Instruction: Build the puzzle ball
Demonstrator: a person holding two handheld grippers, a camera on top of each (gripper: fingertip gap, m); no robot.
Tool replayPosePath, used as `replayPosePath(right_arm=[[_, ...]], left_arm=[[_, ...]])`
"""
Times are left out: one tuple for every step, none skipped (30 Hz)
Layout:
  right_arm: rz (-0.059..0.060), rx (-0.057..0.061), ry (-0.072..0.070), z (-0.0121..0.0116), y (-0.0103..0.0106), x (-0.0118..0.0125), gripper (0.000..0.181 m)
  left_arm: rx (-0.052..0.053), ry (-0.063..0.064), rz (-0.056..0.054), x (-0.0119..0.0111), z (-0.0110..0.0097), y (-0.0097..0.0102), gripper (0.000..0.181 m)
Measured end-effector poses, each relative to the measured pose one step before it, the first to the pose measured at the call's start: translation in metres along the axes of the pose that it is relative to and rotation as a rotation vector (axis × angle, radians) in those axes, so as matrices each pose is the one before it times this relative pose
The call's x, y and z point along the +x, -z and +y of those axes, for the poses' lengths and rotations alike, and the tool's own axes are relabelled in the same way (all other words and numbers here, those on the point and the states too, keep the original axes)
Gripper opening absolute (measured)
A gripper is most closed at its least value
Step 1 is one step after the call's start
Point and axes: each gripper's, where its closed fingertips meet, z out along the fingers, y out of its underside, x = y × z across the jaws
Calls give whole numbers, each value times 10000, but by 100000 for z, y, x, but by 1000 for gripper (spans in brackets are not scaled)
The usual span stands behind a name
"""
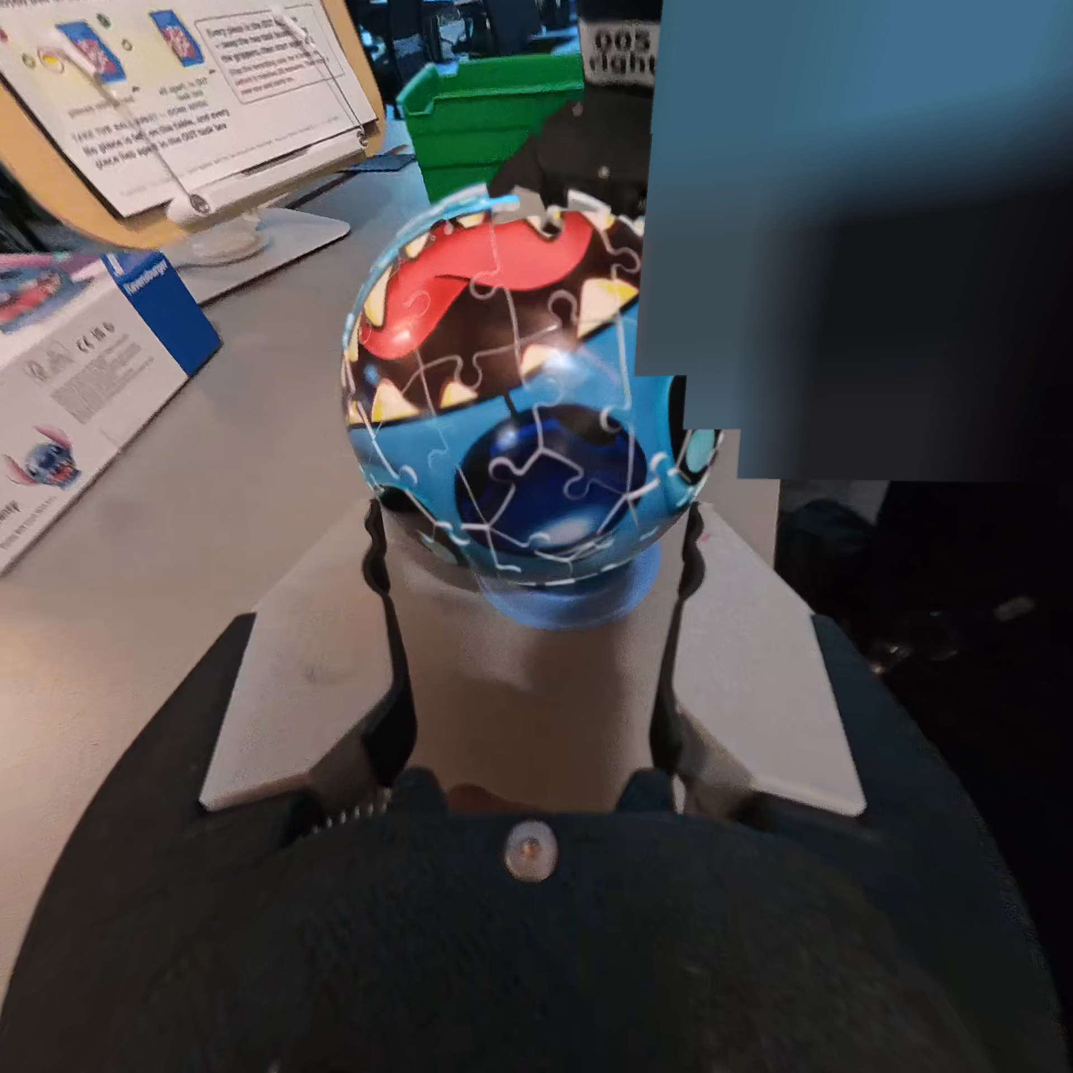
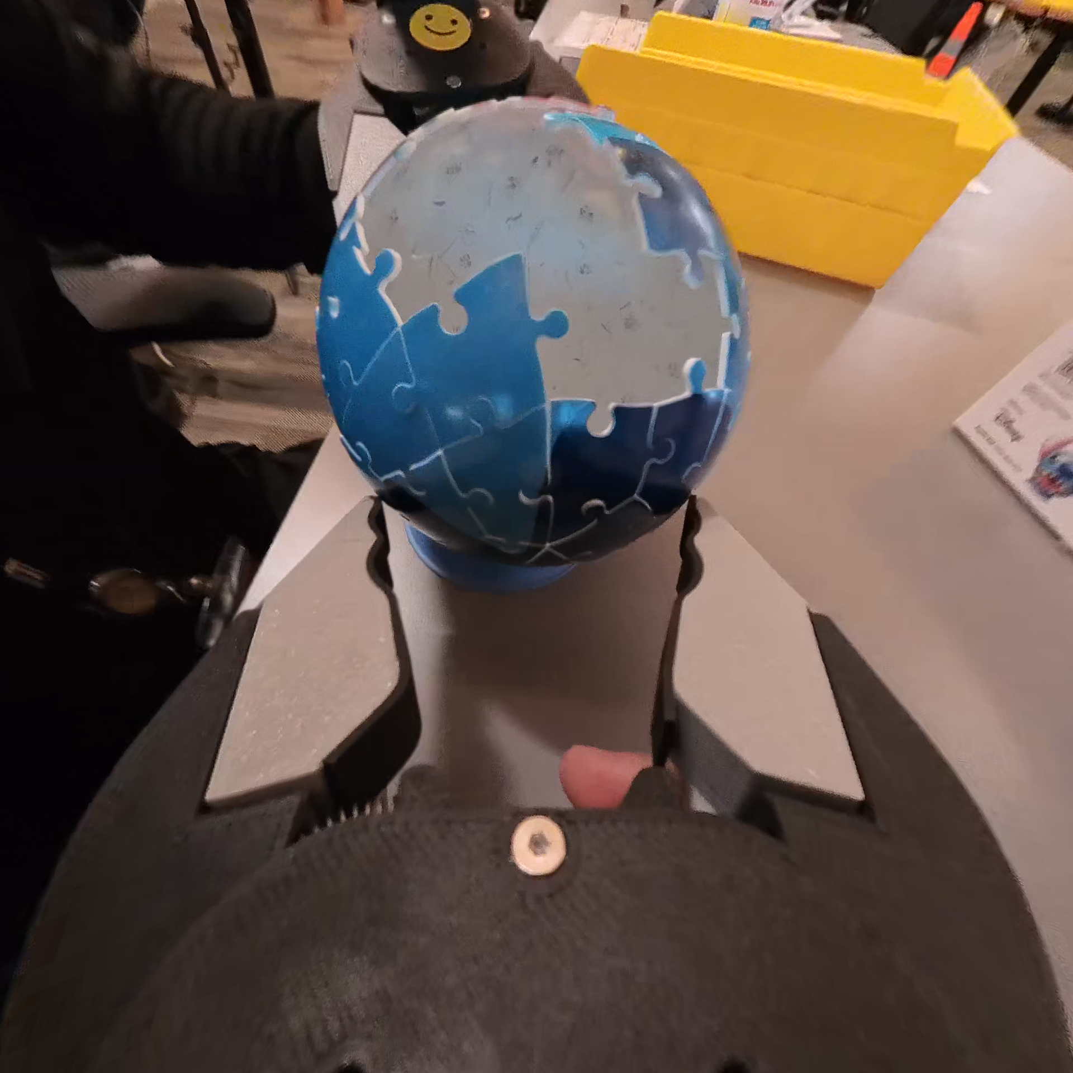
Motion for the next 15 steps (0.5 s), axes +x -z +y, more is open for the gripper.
replayPosePath(right_arm=[[-166, -14, -522, 115, -35, 126, 98], [-187, -23, -523, 122, -68, 100, 97], [-189, -25, -476, 103, -50, 95, 97], [-158, -17, -371, 32, 4, 95, 96], [-82, 63, -248, -83, 56, 139, 96], [-24, 107, -206, -137, 110, 170, 96], [-57, 98, -243, -104, 134, 144, 96], [-133, 121, -265, -145, 141, 33, 96], [-155, 127, -251, -158, 117, -20, 96], [-127, 82, -202, -81, 83, -10, 97], [-86, 36, -129, -33, 54, -7, 97], [-40, 22, -73, -28, 23, -10, 97], [-24, 18, -56, -20, 2, -9, 97], [-31, 11, -57, -19, 5, -31, 97], [-35, -1, -35, 5, -21, -44, 97]], left_arm=[[128, 554, 126, -217, -253, 59, 101], [87, 508, 101, -210, -194, 32, 100], [79, 422, 49, -197, -180, 25, 100], [87, 263, -12, -175, -158, 13, 100], [21, 109, -76, -175, -67, -8, 99], [-47, 45, -121, -195, 43, -16, 98], [-53, 34, -121, -169, 79, -39, 97], [5, 94, -33, -22, 6, -42, 97], [-13, 142, -1, 1, 31, -67, 97], [3, 118, -3, -12, 32, -40, 97], [8, 71, -5, 7, 35, -39, 97], [10, 77, -7, 0, 27, -18, 97], [6, 80, 3, 14, 10, -17, 97], [16, 68, 5, 30, 15, 19, 97], [19, 29, 2, 46, 14, 31, 97]])
